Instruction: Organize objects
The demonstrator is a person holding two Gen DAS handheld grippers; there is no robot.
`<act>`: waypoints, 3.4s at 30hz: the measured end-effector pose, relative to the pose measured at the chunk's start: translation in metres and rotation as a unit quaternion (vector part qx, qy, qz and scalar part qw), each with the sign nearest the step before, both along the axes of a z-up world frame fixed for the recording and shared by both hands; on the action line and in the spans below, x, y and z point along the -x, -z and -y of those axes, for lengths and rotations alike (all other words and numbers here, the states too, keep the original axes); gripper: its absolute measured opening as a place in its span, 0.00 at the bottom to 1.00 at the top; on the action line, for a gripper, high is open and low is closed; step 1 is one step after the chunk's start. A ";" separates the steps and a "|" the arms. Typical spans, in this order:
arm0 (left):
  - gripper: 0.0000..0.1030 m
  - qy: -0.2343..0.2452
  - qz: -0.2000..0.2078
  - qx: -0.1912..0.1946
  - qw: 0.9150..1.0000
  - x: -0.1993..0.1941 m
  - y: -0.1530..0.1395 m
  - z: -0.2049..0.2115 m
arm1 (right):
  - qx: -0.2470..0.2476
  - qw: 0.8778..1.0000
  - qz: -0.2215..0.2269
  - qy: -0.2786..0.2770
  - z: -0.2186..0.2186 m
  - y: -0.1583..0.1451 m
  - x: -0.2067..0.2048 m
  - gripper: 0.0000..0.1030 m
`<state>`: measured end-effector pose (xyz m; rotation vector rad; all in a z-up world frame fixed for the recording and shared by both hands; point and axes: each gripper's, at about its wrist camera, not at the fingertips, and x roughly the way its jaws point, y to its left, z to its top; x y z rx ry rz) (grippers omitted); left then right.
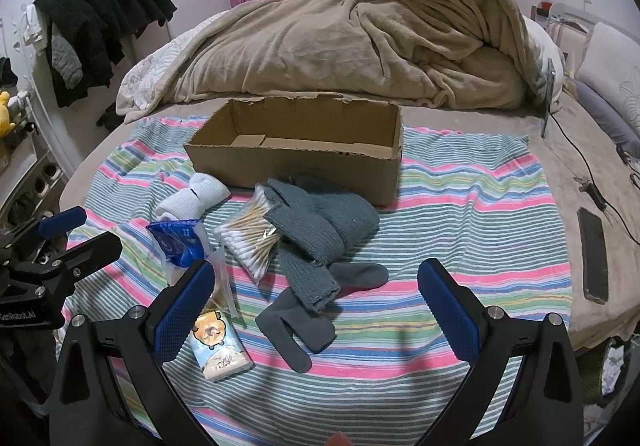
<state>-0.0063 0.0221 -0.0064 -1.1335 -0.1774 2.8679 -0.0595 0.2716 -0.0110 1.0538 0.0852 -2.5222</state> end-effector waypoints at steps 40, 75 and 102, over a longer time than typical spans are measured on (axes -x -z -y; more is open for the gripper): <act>1.00 0.007 -0.010 -0.011 1.000 -0.006 -0.007 -0.004 | 0.009 1.000 -0.009 -0.002 0.001 -0.009 -0.005 1.00; 1.00 0.009 0.013 -0.014 1.000 0.012 0.014 0.003 | 0.001 1.000 0.000 0.012 -0.007 -0.002 0.011 1.00; 0.97 -0.008 0.075 -0.022 0.997 0.075 0.087 0.006 | 0.000 0.998 0.066 -0.011 0.004 0.061 0.089 0.96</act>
